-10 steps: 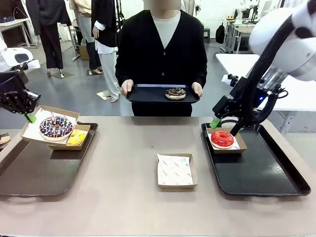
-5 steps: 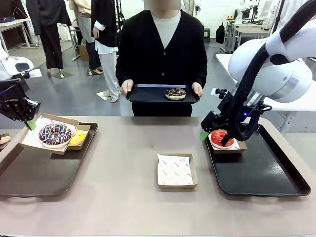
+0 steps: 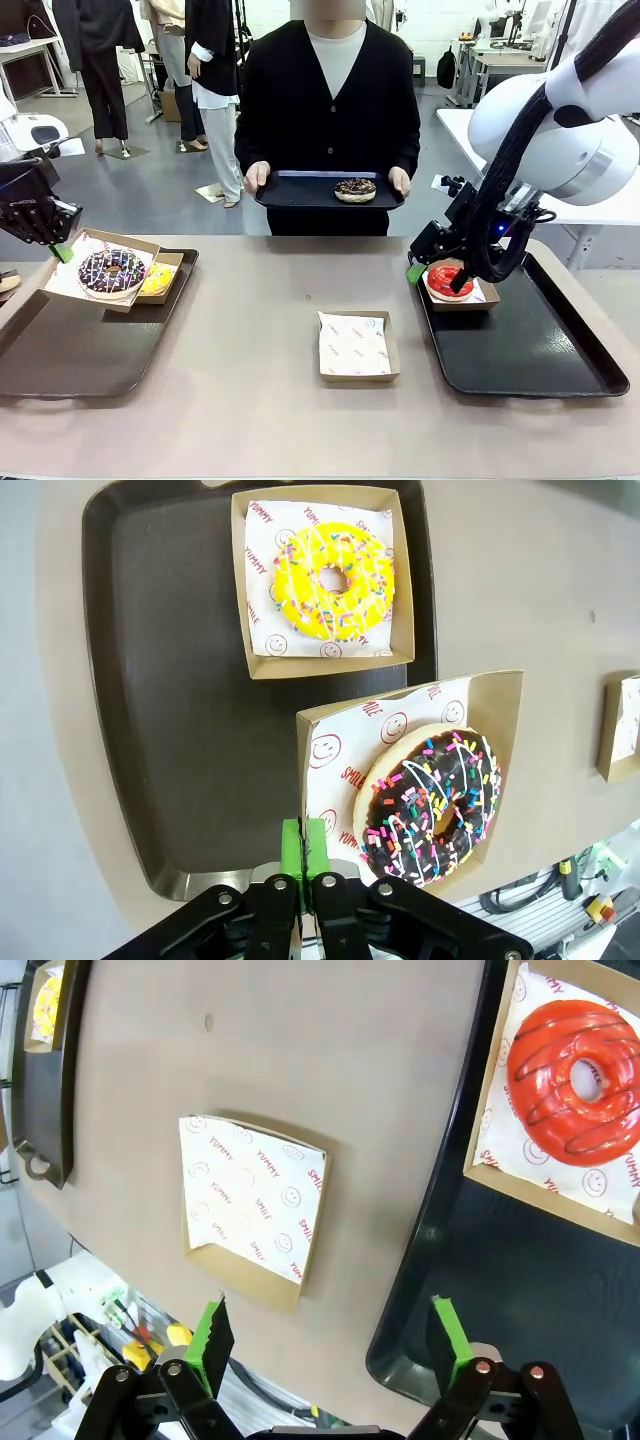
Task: Individually package the donuts and arrange them on the tray.
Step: Place the picked Paper togo box on the Handle tray while simultaneously picking up another Paper togo box from the table with the other hand.
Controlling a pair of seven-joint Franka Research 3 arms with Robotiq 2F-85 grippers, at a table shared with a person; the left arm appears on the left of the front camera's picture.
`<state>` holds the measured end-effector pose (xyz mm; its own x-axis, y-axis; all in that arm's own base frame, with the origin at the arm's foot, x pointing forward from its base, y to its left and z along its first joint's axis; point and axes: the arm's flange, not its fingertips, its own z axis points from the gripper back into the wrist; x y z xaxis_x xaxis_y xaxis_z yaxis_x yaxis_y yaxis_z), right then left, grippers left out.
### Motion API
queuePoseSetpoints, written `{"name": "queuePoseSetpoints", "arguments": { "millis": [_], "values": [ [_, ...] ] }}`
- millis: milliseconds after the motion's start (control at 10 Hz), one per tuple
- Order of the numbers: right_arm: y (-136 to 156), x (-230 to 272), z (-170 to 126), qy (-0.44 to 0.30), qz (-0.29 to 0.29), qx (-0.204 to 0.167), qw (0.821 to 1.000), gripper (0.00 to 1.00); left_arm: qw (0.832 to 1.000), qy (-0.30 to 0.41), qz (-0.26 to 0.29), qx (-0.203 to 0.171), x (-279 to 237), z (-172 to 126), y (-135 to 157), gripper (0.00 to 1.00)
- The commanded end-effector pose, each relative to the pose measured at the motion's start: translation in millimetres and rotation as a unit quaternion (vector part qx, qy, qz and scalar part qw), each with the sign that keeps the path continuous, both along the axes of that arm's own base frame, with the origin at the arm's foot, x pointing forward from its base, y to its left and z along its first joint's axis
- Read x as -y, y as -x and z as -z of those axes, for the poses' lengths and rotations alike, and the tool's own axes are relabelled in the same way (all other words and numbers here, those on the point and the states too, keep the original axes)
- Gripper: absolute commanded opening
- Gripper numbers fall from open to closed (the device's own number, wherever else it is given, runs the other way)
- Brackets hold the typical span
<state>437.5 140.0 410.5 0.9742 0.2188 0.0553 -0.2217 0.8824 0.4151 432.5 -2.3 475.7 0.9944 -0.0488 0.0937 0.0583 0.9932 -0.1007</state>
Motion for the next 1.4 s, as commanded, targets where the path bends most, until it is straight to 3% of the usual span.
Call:
{"name": "queuePoseSetpoints", "arguments": {
  "millis": [0,600,1100,1300],
  "values": [
    [0,-1,-2,0.001,-0.003,-0.001,1.0,1.0,1.0,0.0,-0.001,0.003,-1,-3,1,0.01],
    [26,-68,16,0.094,0.013,-0.057,0.994,1.0,0.999,0.005,-0.031,-0.01,-42,17,31,0.01],
    [35,-104,57,0.16,0.073,-0.05,0.983,1.0,0.999,0.008,-0.038,-0.011,-76,55,37,0.01],
    [36,-114,69,0.178,0.09,-0.02,0.98,1.0,1.0,0.004,-0.029,-0.008,-77,67,38,0.01]
  ]
}}
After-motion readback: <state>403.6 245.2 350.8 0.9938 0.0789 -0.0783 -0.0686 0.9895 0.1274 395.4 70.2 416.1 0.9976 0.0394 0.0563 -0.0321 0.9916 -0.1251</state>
